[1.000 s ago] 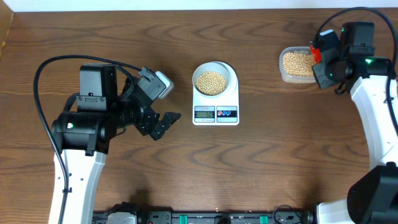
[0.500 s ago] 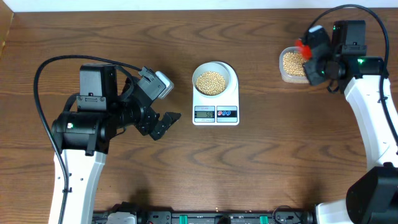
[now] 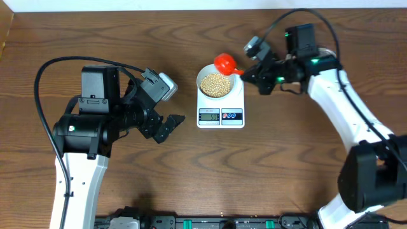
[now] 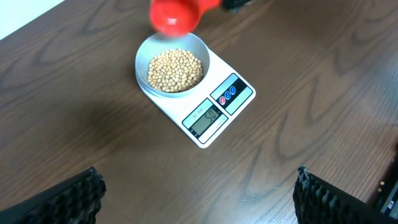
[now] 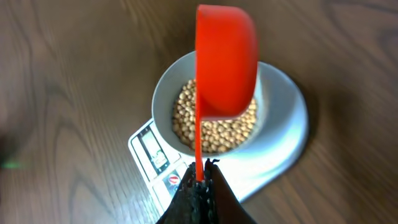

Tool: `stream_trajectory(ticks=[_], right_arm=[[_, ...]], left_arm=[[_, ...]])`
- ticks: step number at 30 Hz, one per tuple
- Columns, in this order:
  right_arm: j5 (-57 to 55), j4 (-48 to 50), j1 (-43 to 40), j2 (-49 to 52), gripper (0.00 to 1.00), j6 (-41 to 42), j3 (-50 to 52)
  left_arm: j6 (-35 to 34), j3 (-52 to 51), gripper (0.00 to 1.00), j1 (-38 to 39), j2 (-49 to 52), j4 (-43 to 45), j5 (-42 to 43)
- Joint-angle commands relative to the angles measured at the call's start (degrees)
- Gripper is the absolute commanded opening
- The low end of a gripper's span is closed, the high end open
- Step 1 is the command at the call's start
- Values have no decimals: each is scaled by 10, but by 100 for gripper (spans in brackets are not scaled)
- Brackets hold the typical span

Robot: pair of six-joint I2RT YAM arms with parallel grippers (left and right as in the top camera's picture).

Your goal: Scoop item into bowl and weigh 50g on scale

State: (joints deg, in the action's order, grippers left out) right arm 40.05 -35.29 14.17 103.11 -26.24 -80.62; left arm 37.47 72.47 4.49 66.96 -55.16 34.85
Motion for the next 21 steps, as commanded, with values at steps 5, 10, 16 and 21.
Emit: stream_trajectory(ticks=[5,10,16,21], right_arm=[[-118,4,53,23,1,-6,-5],[-177,7,67,30,1,-7,-5],[-212,11,67,30,1,-7,-5],[-218,11,67,30,1,-7,-5]], left_arm=[[-3,16,99,-3,-3,-1,12],[-3,16,99,-3,-3,-1,12],[-3,16,99,-3,-3,-1,12],[-3,16,99,-3,-3,-1,12]])
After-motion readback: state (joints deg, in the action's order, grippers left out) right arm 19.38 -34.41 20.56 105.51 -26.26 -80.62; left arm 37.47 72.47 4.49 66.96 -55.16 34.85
